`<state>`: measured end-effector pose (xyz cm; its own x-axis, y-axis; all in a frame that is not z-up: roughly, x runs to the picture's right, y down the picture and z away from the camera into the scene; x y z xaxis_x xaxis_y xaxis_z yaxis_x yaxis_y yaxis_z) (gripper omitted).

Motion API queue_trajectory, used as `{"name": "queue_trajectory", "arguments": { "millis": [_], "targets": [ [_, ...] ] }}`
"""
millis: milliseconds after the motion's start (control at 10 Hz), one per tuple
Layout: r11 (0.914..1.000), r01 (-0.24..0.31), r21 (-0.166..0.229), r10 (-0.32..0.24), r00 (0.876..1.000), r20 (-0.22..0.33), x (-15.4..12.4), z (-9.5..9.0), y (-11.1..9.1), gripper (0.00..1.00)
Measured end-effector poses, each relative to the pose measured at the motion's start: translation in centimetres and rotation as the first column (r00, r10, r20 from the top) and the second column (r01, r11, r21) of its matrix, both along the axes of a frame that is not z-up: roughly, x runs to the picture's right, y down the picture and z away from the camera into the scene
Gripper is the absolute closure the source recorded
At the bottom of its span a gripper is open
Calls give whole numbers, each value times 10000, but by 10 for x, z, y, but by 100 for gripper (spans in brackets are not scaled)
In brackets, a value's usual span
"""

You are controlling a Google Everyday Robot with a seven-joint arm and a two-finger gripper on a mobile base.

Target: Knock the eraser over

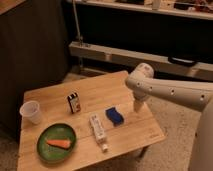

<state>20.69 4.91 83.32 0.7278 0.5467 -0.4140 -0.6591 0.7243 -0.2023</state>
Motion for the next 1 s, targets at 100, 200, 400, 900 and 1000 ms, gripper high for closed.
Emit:
{"name": "queue_trajectory", "arguments": {
  "millis": [100,200,400,900,1000],
  "targets": [
    [9991,-326,259,309,9977,606,-7,5,-1,47],
    [9972,-501,561,428,9914,1235,-22,9,-5,57],
    [9879,-984,1197,638,9622,2647,-49,16,-14,79],
    [9816,-1811,611,1282,8607,4928,-114,42,-26,100],
    [9834,-1808,150,1447,8313,5367,-139,50,-26,100]
  ]
}}
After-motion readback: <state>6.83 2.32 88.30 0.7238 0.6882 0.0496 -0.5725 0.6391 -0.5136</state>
